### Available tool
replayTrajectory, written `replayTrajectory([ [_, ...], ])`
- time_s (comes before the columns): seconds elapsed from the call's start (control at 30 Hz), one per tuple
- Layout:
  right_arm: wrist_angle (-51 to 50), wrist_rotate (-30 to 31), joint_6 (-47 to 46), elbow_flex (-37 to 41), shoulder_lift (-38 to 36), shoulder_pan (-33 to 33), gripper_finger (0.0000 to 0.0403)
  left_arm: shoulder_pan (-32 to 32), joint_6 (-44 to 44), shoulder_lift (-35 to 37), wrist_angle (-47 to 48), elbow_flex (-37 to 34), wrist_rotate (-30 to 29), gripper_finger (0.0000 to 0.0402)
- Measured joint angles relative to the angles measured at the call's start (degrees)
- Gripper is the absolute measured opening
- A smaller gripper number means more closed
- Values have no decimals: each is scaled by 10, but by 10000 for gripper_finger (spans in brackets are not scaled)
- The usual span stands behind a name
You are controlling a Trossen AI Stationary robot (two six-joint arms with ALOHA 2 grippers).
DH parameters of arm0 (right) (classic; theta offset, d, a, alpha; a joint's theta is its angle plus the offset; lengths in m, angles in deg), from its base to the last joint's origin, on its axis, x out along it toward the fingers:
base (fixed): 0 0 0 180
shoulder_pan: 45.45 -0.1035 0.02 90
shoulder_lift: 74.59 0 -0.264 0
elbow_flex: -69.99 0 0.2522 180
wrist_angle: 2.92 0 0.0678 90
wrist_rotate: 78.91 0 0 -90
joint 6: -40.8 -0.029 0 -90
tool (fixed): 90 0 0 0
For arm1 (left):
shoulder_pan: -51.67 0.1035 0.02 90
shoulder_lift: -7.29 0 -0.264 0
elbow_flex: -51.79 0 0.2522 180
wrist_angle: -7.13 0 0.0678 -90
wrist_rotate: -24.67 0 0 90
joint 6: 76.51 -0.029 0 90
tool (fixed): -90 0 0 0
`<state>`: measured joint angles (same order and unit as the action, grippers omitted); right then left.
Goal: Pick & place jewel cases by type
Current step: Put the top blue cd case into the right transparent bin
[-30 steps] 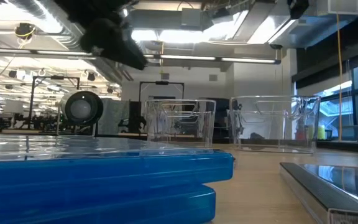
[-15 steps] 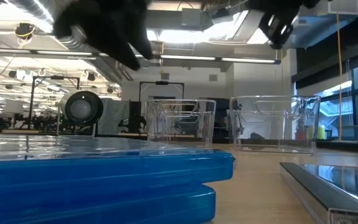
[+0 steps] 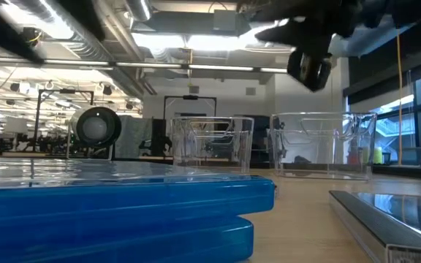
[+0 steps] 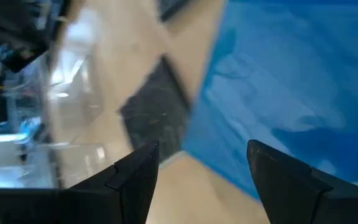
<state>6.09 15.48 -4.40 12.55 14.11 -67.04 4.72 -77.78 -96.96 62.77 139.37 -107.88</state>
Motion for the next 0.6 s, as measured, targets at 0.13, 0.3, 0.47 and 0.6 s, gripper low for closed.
replayTrajectory([
  [0.13, 49, 0, -43, 0, 56, 0, 75, -2, 0, -17, 7, 0, 61, 239],
  [0.3, 125, 3, -84, 0, 124, 0, 75, 2, 33, -19, 9, 0, 121, 239],
  [0.47, 175, 7, -86, 0, 164, 0, 75, -3, 33, -19, 8, 0, 135, 239],
  [0.6, 176, 7, -85, 0, 172, 0, 75, -3, 35, -19, 8, 0, 146, 239],
])
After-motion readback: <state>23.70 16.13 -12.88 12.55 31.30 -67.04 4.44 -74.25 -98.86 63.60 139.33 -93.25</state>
